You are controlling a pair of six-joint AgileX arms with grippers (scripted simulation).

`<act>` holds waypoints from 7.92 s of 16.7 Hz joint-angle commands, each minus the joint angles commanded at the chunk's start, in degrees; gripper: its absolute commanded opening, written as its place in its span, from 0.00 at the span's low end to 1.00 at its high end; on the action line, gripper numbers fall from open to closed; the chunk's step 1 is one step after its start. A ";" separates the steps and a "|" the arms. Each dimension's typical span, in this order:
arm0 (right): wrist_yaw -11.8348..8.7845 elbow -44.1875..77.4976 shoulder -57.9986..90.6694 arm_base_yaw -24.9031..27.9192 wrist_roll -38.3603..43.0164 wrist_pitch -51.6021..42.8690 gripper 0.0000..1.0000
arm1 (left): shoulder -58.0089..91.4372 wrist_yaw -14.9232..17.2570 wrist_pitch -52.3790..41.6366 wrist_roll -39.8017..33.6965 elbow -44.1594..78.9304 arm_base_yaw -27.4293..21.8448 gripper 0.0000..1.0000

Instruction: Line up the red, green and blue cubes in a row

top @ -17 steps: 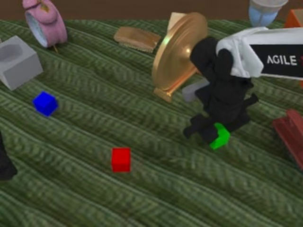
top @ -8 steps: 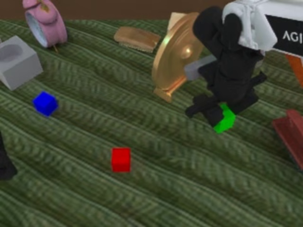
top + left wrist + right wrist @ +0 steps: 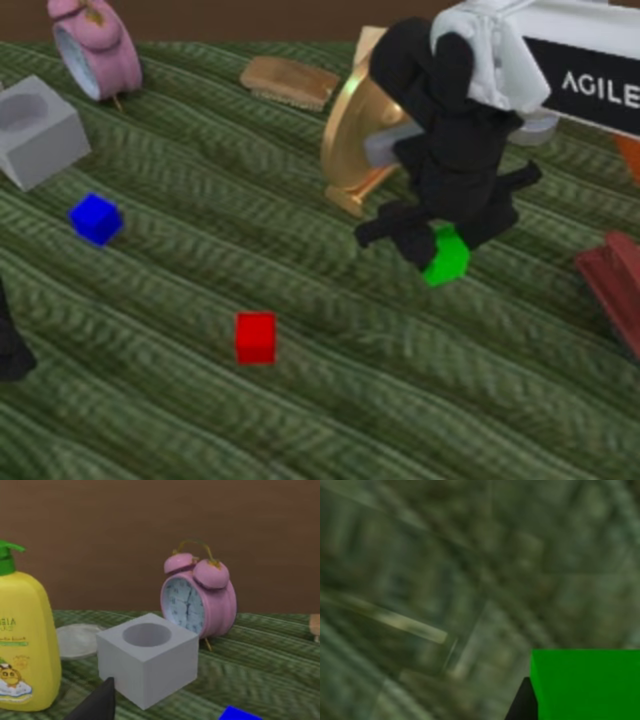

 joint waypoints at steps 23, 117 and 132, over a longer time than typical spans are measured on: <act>0.56 1.25 5.40 13.41 36.99 4.79 0.00 | 0.00 0.00 0.00 0.00 0.00 0.00 1.00; -0.35 -98.84 -122.84 -31.83 -9.67 65.52 1.00 | 134.82 0.27 -55.23 28.41 100.05 -5.06 0.85; -0.35 -98.84 -122.84 -31.83 -9.67 65.52 1.00 | 134.82 0.27 -55.23 28.41 100.05 -5.06 0.00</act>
